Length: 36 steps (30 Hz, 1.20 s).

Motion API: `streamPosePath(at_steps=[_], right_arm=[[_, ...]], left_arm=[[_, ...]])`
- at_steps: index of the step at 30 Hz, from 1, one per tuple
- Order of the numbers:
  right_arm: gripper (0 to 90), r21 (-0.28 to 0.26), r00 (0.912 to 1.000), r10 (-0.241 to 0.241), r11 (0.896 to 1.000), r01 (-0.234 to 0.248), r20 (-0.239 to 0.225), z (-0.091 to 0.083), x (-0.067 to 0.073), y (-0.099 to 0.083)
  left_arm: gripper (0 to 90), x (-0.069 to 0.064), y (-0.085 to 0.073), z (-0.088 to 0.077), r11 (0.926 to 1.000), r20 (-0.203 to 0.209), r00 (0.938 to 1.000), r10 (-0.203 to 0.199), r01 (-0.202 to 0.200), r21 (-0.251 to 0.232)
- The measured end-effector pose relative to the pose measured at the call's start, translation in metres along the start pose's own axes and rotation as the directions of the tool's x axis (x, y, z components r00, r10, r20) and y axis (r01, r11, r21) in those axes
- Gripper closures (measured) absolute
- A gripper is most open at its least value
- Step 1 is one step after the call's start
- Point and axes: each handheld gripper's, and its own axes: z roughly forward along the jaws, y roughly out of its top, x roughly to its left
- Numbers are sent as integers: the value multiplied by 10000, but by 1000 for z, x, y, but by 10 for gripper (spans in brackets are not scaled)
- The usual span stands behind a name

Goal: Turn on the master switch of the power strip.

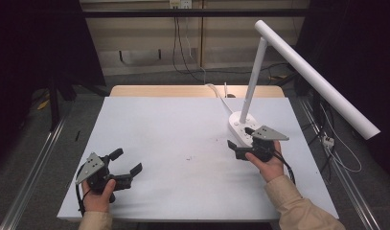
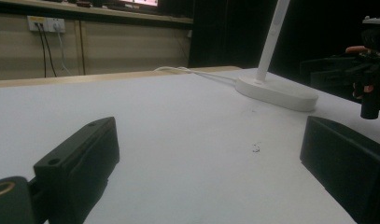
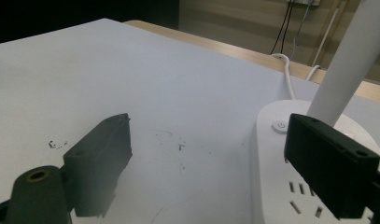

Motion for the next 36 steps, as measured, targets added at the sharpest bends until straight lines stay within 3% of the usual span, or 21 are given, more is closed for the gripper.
streamPosePath(at_steps=[20,36], right_arm=[[219,188,10000,-28,9998,26,84,11,-7,6],[489,627,9996,108,9980,-123,248,19,-20,11]], left_arm=[[43,0,0,0,10000,16,10000,31,-31,-43],[43,0,1,0,10000,54,10000,3,-3,-67]])
